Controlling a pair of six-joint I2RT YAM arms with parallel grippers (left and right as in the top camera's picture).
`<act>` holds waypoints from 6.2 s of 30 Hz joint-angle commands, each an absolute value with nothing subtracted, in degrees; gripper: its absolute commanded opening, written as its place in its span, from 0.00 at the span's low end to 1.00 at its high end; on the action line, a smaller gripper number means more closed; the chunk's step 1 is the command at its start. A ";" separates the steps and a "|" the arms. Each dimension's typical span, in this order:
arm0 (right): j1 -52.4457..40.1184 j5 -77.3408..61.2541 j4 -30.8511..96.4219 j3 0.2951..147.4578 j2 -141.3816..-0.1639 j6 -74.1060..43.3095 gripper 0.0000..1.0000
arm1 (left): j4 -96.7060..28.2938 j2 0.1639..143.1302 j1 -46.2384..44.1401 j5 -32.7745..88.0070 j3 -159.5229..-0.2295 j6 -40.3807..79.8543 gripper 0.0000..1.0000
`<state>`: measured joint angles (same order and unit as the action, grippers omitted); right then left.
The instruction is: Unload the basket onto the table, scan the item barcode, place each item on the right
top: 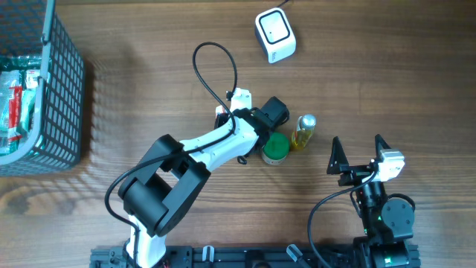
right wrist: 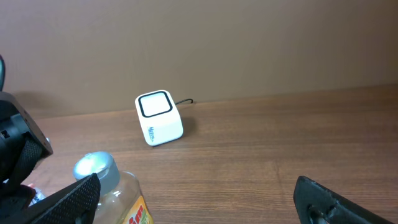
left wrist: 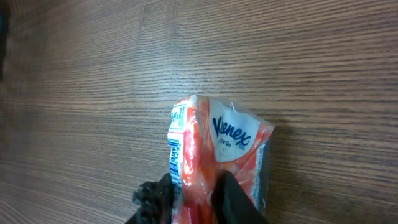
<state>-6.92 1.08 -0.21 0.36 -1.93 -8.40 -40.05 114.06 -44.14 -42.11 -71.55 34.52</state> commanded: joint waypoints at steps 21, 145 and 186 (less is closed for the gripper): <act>-6.72 0.30 -0.40 0.30 -1.93 -9.15 1.00 | -41.60 107.15 -40.86 -33.91 -73.38 33.87 0.50; -6.72 0.32 -0.40 0.30 -1.93 -9.15 1.00 | -37.76 107.70 -43.18 -46.54 -62.00 16.91 0.04; -6.72 0.30 -0.40 0.30 -1.93 -9.15 1.00 | -40.84 99.37 -18.72 8.10 -64.51 10.59 0.82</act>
